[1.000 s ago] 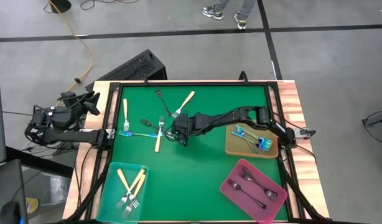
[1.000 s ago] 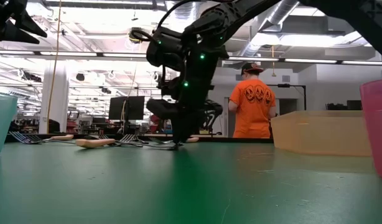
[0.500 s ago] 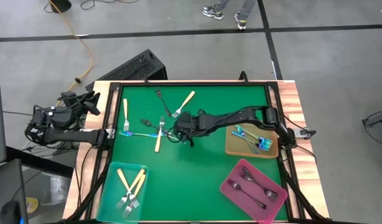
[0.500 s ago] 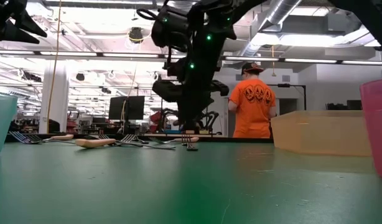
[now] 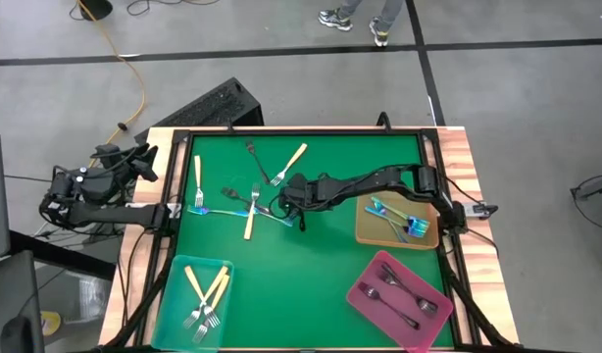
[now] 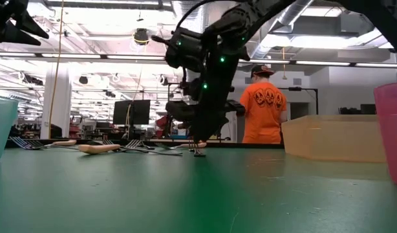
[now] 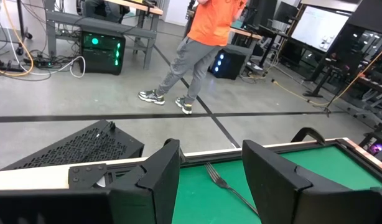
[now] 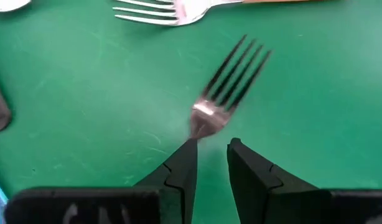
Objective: Sort silverware by color (type)
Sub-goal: Put the black fork into the pink bin
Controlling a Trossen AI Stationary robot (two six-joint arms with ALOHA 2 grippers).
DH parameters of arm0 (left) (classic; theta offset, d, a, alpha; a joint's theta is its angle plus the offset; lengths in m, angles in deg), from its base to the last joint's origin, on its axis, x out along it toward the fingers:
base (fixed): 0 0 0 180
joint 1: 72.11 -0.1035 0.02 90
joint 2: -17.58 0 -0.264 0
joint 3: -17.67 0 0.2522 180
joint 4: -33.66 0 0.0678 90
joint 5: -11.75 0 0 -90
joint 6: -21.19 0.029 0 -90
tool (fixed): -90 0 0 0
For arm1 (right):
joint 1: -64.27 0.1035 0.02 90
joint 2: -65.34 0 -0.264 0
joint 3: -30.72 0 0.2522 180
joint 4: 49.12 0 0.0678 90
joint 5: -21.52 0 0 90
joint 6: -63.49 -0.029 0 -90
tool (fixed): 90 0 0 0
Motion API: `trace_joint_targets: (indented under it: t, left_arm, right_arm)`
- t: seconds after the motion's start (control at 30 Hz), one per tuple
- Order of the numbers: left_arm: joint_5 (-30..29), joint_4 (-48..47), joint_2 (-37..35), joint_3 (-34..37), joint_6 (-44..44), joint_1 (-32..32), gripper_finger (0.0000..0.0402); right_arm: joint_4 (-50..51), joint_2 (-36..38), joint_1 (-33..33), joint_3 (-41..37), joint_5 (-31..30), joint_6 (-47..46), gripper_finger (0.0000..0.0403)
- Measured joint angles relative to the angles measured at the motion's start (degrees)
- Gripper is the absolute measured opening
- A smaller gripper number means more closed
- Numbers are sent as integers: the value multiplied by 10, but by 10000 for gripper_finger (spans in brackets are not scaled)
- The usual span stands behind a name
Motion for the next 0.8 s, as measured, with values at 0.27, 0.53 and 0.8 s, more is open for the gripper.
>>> trace_joint_targets:
  t: [0.27, 0.53, 0.8]
  left_arm:
    - [0, 0, 0, 0, 0, 0, 158]
    - [0, 0, 0, 0, 0, 0, 158]
    - [0, 0, 0, 0, 0, 0, 158]
  right_arm:
    - [-45, 0, 1, -25, 13, -10, 111]
    - [-49, 0, 0, -26, 13, -7, 111]
    - [-81, 0, 6, -26, -3, 17, 111]
